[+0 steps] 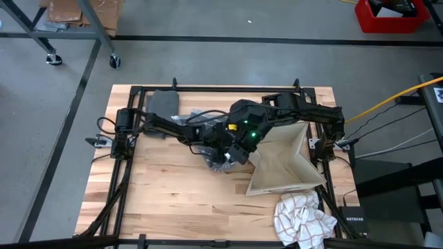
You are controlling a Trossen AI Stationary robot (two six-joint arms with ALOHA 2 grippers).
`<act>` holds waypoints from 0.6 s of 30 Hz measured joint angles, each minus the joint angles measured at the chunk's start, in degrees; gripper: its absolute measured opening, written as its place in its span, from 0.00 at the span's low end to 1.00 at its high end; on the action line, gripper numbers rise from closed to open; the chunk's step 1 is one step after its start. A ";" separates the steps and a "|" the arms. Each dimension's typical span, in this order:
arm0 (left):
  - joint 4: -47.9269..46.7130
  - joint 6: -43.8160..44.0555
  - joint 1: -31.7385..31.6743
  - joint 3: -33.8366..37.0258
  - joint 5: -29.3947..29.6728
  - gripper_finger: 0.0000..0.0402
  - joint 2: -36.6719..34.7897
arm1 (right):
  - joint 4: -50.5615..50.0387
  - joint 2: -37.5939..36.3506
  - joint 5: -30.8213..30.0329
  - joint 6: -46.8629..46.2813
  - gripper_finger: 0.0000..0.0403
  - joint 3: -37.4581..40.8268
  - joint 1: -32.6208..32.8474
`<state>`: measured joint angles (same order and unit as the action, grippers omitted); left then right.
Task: Fold towel
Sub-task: Fold the gray patterned towel
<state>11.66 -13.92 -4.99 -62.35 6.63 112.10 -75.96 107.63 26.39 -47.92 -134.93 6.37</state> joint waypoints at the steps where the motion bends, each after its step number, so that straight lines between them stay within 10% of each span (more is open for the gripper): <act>1: 0.56 0.29 -0.01 0.00 0.13 0.46 0.27 | 0.00 0.00 0.00 0.02 0.00 0.02 0.00; 10: -1.74 -3.03 -0.02 0.02 2.95 0.04 -0.17 | -0.02 0.00 -3.04 1.01 0.00 0.01 0.00; 18: -9.10 -7.83 -0.53 0.02 4.08 0.01 -8.51 | -2.63 -1.24 -9.10 6.92 0.00 -0.04 -1.99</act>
<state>2.56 -21.75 -5.52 -62.33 10.71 103.60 -78.60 106.40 17.29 -41.00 -134.98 4.38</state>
